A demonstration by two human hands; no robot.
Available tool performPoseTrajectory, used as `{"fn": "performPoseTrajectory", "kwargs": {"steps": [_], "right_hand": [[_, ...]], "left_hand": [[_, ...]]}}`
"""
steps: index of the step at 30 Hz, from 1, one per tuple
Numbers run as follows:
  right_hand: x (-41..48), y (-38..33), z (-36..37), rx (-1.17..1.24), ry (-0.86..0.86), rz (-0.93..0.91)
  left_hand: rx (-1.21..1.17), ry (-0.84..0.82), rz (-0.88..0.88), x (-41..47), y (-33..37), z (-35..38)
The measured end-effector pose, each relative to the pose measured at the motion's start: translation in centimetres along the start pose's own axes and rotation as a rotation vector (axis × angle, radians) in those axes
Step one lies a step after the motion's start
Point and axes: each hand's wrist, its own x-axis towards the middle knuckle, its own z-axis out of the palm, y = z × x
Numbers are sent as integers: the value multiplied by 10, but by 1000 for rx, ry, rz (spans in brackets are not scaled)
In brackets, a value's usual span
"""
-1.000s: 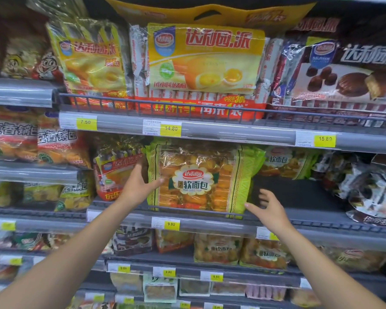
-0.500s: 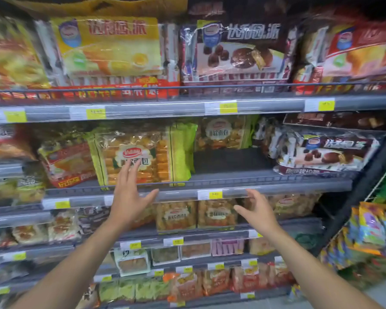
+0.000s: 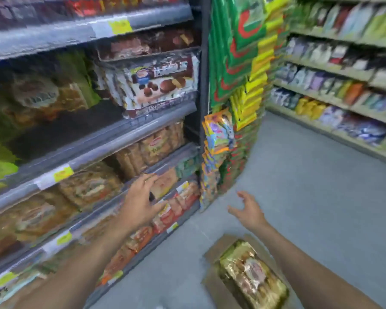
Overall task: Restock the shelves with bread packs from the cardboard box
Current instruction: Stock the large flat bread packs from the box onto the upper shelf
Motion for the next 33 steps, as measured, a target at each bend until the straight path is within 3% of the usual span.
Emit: {"fn": "performPoseTrajectory", "kwargs": {"steps": [9,15,22,27,33], "right_hand": [[-51,143,-76,89,157,428],[-64,211,-70,159,209,697],[-80,279,-40,223,197,904],[-73,346,-1,300,140,1012],[-36,454,63,344,65,1084]], "left_hand": [[-67,-473,206,61,67,179],[-95,-725,256,88,90,283],[45,-951,310,115,81,383],[30,-1090,191,112,76,465],[3,-1193,-128,76,58,592]]}}
